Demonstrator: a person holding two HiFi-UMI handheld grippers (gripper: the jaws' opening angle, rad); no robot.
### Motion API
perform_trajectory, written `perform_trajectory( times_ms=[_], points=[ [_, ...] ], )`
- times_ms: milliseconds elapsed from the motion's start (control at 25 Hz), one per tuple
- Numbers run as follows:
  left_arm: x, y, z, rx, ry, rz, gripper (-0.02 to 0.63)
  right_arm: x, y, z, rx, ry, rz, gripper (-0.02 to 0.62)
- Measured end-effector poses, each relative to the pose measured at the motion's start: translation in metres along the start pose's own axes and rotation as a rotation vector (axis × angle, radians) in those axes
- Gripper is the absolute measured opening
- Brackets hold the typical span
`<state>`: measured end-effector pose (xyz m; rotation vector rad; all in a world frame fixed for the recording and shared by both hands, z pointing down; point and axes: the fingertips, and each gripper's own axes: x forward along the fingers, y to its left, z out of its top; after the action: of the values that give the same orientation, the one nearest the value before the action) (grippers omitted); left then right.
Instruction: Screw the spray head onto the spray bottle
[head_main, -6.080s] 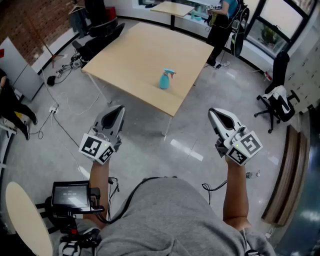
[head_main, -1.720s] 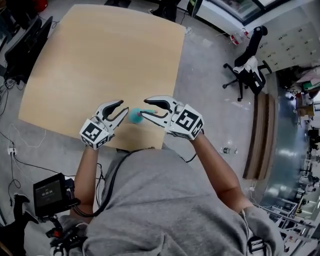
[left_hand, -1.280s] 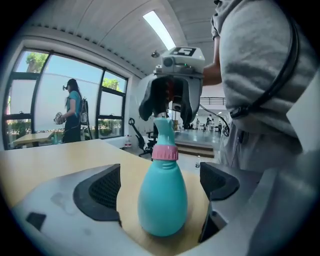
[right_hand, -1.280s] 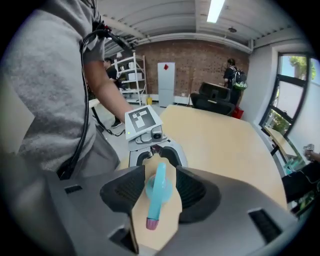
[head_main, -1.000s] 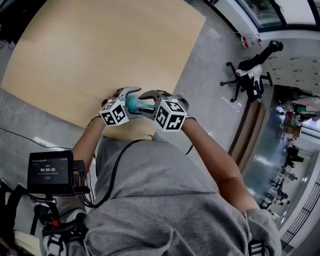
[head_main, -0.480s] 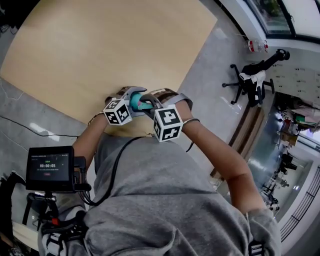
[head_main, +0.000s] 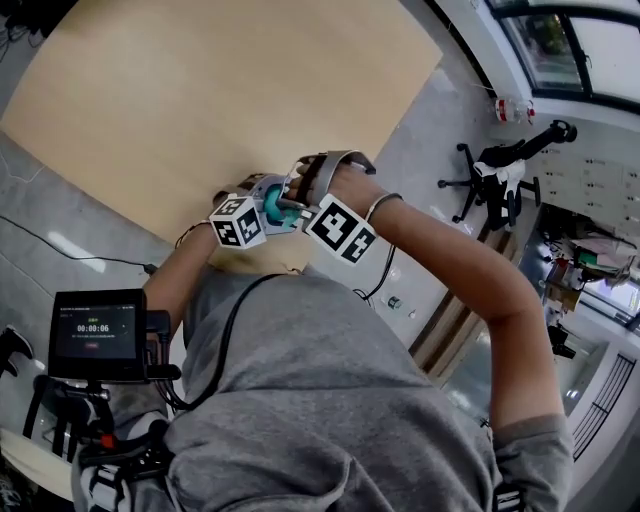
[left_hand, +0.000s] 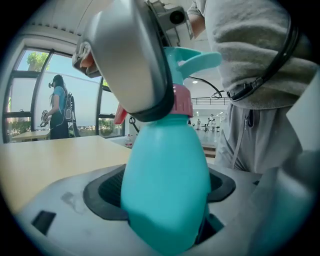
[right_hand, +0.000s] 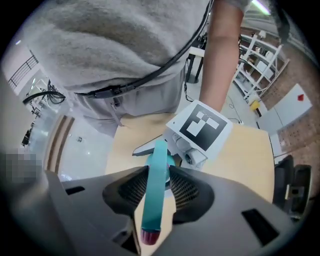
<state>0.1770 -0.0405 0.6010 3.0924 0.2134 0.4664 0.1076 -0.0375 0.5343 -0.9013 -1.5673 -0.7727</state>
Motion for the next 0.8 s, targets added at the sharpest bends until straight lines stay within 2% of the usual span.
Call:
perform_trajectory(
  times_ms=[120,200,280,400,680,800],
  points=[
    [0.002,0.001,0.001,0.001,-0.002,-0.008,0.413,-0.002,-0.001,-0.002,0.1,-0.075,-0.014,0.132],
    [0.003,0.003,0.003,-0.01,-0.011,0.001,0.413,-0.003,-0.003,-0.005,0.251,-0.14,-0.03,0.133],
    [0.003,0.006,0.005,-0.021,-0.024,0.038,0.413,-0.004,-0.003,-0.008,0.455,-0.194,-0.08,0.133],
    [0.005,0.015,0.008,-0.048,-0.048,0.156,0.413,-0.006,-0.002,-0.012,0.794,-0.234,-0.213,0.133],
    [-0.002,0.041,0.011,-0.153,-0.056,0.495,0.413,-0.014,-0.006,-0.029,1.538,-0.337,-0.558,0.133],
    [-0.009,0.052,0.006,-0.207,-0.031,0.63,0.413,-0.016,-0.012,-0.035,1.758,-0.336,-0.685,0.133]
  ],
)
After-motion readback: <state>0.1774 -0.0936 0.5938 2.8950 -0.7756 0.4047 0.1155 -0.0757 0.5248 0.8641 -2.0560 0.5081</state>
